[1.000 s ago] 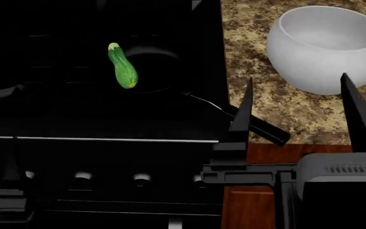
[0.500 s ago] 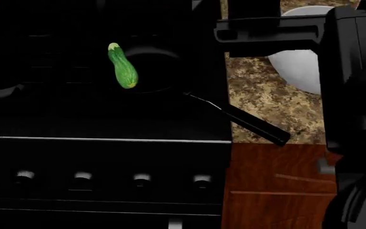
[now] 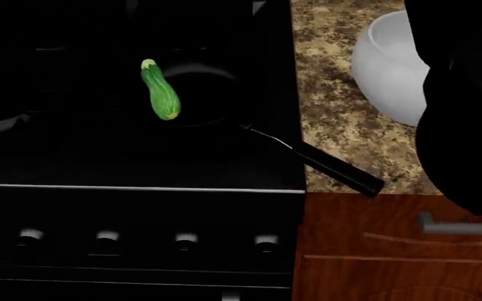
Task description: Pick the zucchini from the pan and place it in the bowl.
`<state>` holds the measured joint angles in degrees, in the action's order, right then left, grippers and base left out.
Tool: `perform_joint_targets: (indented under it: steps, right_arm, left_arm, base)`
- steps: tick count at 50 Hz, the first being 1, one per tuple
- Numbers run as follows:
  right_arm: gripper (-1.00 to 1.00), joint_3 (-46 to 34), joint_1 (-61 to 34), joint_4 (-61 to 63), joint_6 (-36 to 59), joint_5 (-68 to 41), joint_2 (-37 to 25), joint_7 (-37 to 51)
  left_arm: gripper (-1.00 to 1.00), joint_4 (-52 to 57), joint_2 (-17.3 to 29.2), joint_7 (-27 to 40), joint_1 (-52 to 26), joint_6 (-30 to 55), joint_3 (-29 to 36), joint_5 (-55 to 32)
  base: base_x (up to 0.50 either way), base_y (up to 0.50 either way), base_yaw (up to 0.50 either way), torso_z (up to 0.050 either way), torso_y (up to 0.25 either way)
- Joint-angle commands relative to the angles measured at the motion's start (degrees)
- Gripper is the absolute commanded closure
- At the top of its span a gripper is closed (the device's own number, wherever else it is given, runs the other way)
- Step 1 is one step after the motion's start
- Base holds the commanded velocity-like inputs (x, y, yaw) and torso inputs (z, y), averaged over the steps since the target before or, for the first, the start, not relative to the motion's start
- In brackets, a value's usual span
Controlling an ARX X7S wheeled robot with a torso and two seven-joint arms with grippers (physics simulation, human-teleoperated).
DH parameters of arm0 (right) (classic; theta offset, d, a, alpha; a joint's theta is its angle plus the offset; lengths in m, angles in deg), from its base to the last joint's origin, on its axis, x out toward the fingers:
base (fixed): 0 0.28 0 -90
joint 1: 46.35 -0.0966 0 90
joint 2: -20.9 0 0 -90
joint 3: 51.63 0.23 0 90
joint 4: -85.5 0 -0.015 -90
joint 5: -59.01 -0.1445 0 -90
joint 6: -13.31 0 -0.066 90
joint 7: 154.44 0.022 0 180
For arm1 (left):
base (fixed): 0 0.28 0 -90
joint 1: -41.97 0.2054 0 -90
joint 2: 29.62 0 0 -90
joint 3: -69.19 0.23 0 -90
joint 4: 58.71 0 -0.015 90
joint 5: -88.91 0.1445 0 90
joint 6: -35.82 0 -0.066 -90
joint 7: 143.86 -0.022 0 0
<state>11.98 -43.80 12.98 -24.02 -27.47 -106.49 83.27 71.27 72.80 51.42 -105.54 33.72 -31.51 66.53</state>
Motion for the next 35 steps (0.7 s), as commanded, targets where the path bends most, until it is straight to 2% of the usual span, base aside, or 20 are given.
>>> perform_joint_targets:
  steps: [1,29,35]
  right_arm:
    - [-1.0,-1.0,-0.7,-3.4,0.0,-0.9,1.5,-1.4]
    - [-1.0,-1.3,1.0,-4.1,-1.0,-0.9,1.6,-2.1]
    - [-1.0,-1.7,1.5,-4.0,-1.3,-0.5,2.1,-2.1]
  left_arm:
    - [-1.0,-3.6,0.0,2.0,-0.1,-0.1,-0.8,-3.3]
    - [-1.0,-6.0,1.3,2.1,2.3,-4.3,0.0,-4.3]
    - [-1.0,-7.1,2.1,1.1,5.1,-7.5,-0.9,-4.2]
  base:
    - [0.33,0.0,0.0,0.0,0.0]
    - [0.34,0.0,0.0,0.0,0.0]
    - [0.22,0.08,0.0,0.0,0.003]
